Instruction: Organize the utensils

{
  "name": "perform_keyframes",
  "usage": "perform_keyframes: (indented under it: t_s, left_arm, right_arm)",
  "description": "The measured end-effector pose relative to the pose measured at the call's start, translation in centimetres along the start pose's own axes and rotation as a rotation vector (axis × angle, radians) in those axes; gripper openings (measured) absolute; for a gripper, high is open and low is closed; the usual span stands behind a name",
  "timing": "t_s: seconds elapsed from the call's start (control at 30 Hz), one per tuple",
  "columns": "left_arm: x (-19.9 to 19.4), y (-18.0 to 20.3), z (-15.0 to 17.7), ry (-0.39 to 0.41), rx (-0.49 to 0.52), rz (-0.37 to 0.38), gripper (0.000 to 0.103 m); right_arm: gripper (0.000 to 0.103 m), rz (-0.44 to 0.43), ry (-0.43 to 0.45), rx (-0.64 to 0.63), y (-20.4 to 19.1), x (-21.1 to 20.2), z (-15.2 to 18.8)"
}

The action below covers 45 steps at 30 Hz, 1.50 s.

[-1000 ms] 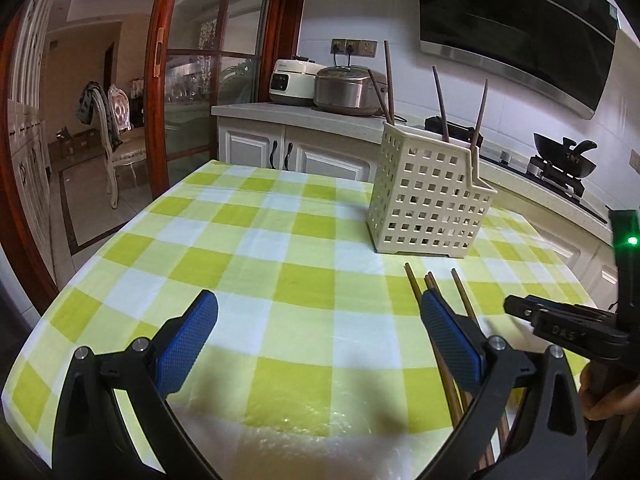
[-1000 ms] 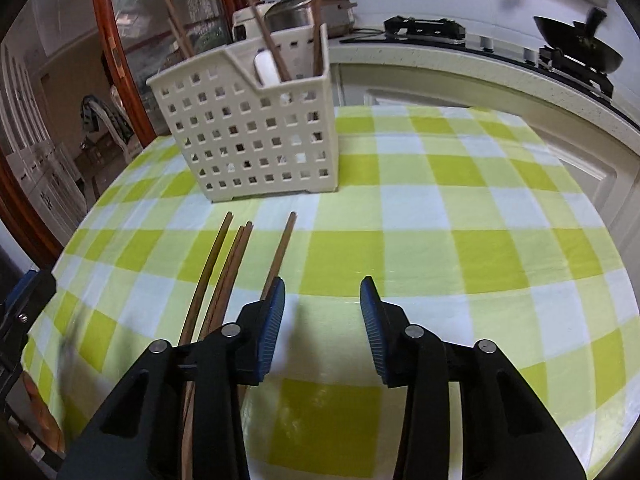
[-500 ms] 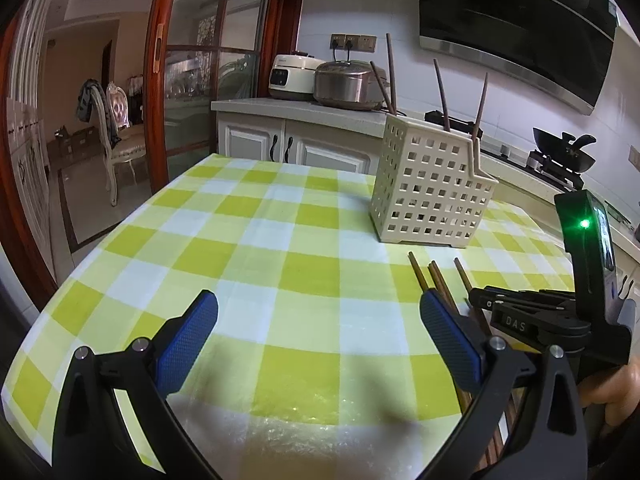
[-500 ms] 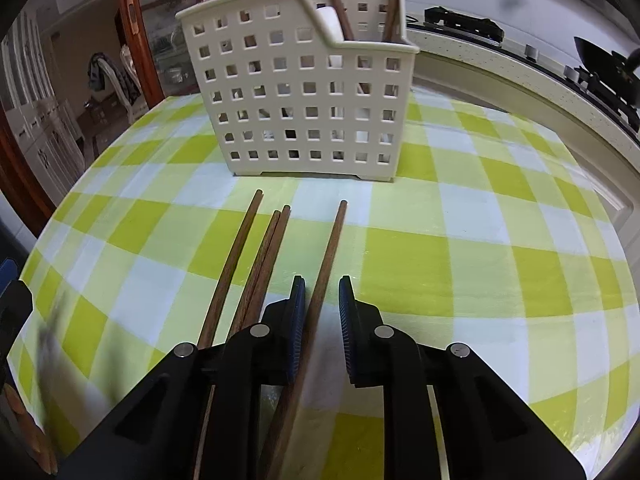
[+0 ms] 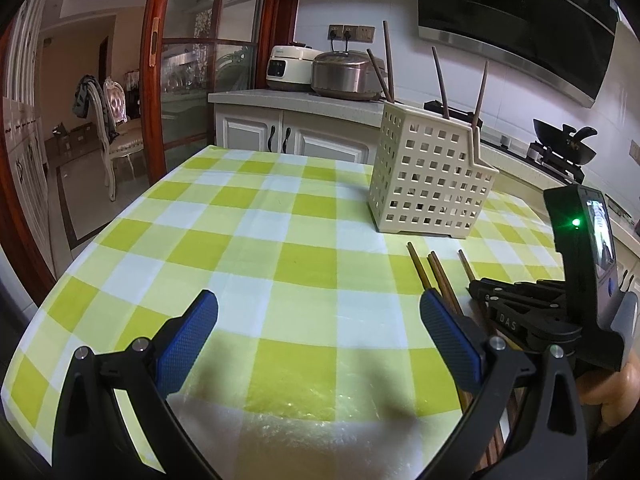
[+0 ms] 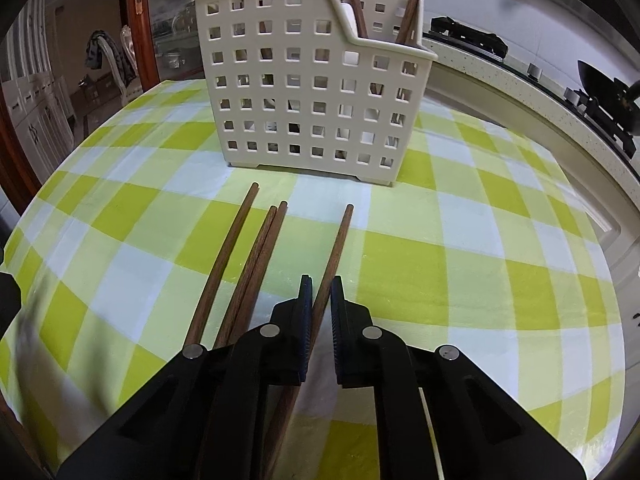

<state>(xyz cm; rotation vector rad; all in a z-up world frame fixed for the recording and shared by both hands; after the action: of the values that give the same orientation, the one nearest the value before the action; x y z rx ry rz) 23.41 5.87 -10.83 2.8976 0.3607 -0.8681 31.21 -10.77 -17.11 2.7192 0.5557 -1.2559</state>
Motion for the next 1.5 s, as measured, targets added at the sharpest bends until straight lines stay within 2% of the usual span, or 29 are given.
perform_keyframes:
  t_s: [0.2,0.37,0.5,0.77,1.1,1.27,1.37,1.5]
  left_arm:
    - [0.6,1.0,-0.1,-0.045,0.026,0.015,0.098]
    - [2.8,3.6,-0.2,-0.145,0.061,0.070,0.095]
    - [4.8,6.2,0.1,-0.212,0.116,0.092,0.073]
    - [7.4,9.3,0.1,-0.264,0.174,0.085,0.046]
    - [9.5,11.8,0.5,-0.315,0.215,0.083,0.026]
    - [9.7,11.9,0.8,-0.310,0.231,0.066,0.021]
    - [9.7,11.9,0.8,-0.302,0.246,0.057,0.008]
    - [9.6,11.9,0.9,-0.292,0.255,0.057,0.008]
  right_arm:
    - [0.006,-0.043,0.028,0.084,2.1,-1.1,0.5]
    - [0.006,-0.073,0.059,0.127,3.7,-2.8,0.9]
    - [0.006,-0.091,0.079,0.139,4.5,-3.8,1.1]
    - [0.006,-0.127,0.115,0.157,5.8,-5.3,1.3]
    - [0.006,-0.145,0.136,0.177,7.1,-6.2,1.6]
    - [0.006,-0.152,0.137,0.181,7.2,-6.1,1.7]
    - [0.006,-0.156,0.134,0.176,7.0,-6.0,1.7]
    - [0.006,-0.155,0.126,0.171,6.7,-5.8,1.8]
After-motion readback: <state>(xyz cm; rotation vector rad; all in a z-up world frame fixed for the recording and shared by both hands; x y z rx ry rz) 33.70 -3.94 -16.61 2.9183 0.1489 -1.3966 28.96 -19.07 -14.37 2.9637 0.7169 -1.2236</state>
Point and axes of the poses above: each gripper's, at about its wrist camera, not at the fingertips, and x roughly the way its jaws point, y to its right, z to its underside, the point moved 7 cm from there along x, roughly the way its jaws point, and after that the axes turned 8 degrees about -z, right-handed, at the moved point
